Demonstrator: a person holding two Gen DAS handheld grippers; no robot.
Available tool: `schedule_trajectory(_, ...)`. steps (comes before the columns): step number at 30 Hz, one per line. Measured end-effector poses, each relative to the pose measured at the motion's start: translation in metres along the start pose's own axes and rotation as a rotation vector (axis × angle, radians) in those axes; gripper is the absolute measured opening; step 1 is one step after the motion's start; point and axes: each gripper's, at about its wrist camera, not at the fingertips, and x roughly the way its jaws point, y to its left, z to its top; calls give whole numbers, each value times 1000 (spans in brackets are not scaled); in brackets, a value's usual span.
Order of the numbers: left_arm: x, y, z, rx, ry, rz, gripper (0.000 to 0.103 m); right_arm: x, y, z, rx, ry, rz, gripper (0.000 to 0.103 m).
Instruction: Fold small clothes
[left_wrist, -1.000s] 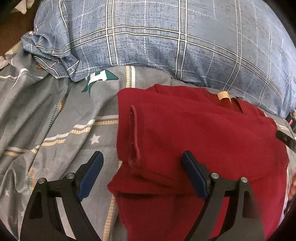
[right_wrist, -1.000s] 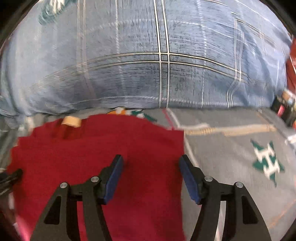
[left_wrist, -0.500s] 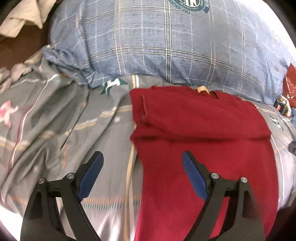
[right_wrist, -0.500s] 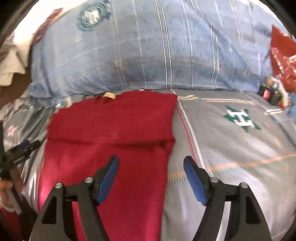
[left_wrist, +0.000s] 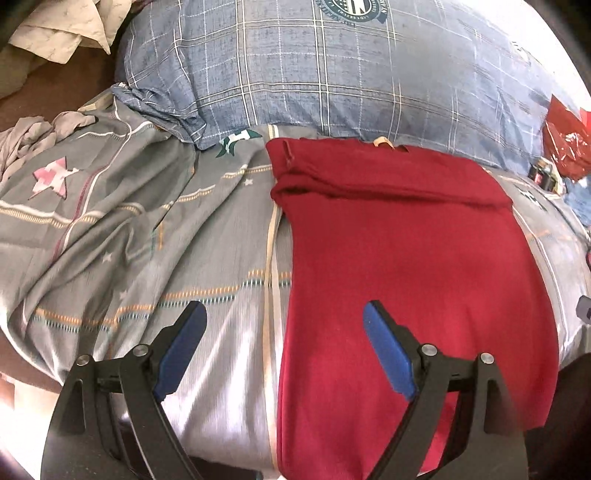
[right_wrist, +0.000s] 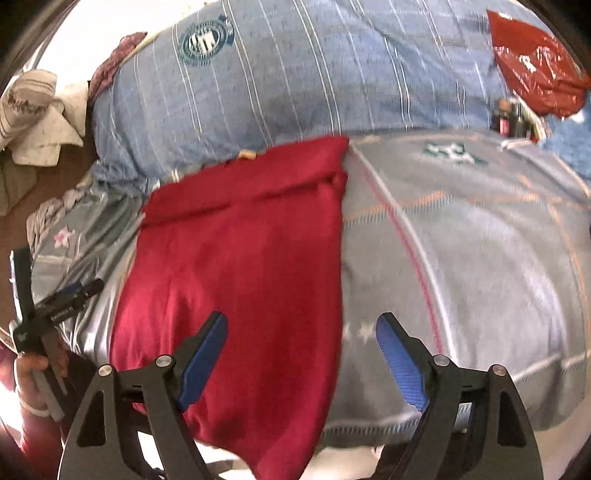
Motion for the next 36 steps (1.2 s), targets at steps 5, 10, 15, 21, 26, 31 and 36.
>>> schedule_trajectory(5,-6,2,-13,6,4,7,88,-17,-2,-7,-8,-16,-6,84)
schedule_trajectory(10,-17,10,-29,-10,17,-25,88,-80,-20,6,-39,-132,-143,93)
schedule_trajectory(15,-15,17,-52,-18,59,-35,88,-82,-25,-15,-29,-119,-131,98)
schedule_trajectory(21,-11,15,-75,6,95,-33,88,-20,-16,-60,78,30,33,97)
schedule_trajectory(26,-5,13,-88,-10,127,-65,88,-4,-5,-80,16,73,-12,98)
schedule_trajectory(31,0,9,-93,-8,134,-50,88,4,-8,-86,50,107,15,98)
schedule_trajectory(36,2,8,-91,-18,133,-55,88,6,-4,-85,48,110,10,98)
